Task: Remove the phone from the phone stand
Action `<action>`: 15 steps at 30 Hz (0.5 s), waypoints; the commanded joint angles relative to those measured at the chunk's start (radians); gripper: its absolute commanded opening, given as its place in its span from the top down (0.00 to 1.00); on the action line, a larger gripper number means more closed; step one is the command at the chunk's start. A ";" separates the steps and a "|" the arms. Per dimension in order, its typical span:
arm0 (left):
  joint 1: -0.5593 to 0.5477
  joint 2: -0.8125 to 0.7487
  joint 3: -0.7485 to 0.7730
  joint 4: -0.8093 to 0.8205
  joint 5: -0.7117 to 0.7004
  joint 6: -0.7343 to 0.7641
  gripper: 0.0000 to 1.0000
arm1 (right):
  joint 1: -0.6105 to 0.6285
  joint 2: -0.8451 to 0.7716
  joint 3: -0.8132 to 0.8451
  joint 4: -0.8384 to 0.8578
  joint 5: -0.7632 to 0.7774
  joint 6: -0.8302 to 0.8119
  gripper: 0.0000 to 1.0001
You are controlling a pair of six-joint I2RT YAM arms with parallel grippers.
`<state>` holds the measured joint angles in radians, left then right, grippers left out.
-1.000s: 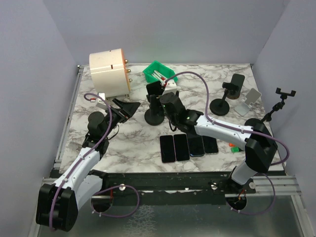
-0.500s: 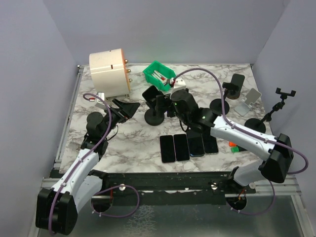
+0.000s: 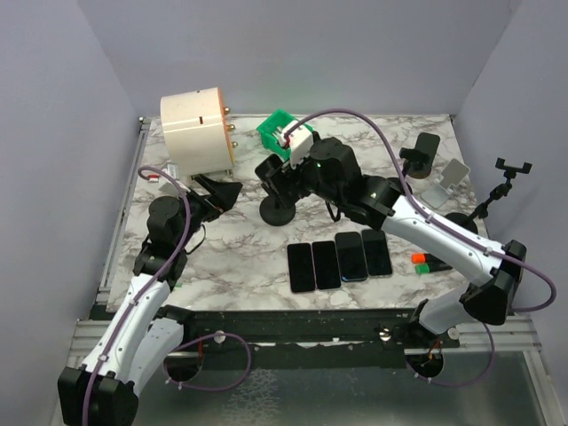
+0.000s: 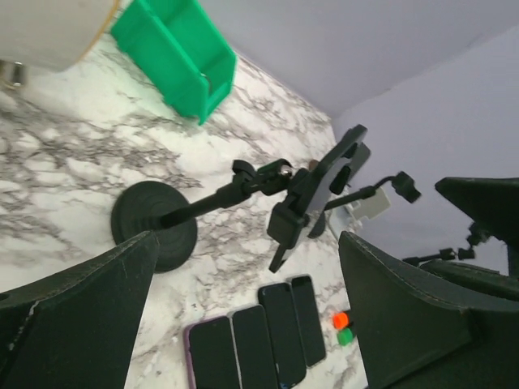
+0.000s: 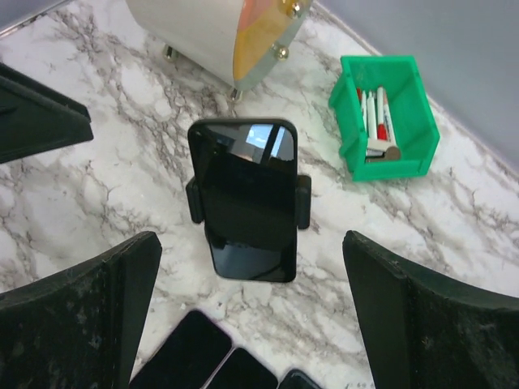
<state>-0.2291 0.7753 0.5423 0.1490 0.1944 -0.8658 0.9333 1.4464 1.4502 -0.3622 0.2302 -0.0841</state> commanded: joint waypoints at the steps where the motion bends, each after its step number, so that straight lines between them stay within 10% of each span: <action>1: 0.004 -0.062 0.067 -0.279 -0.156 0.108 0.06 | 0.001 0.102 0.119 -0.064 -0.032 -0.131 0.00; 15: -0.019 -0.129 0.086 -0.379 -0.220 0.182 0.04 | 0.001 0.272 0.270 -0.076 0.021 -0.088 0.00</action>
<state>-0.2394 0.6575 0.6117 -0.1879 0.0132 -0.7158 0.9333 1.6917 1.6730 -0.4137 0.2234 -0.1806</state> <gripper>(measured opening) 0.956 0.995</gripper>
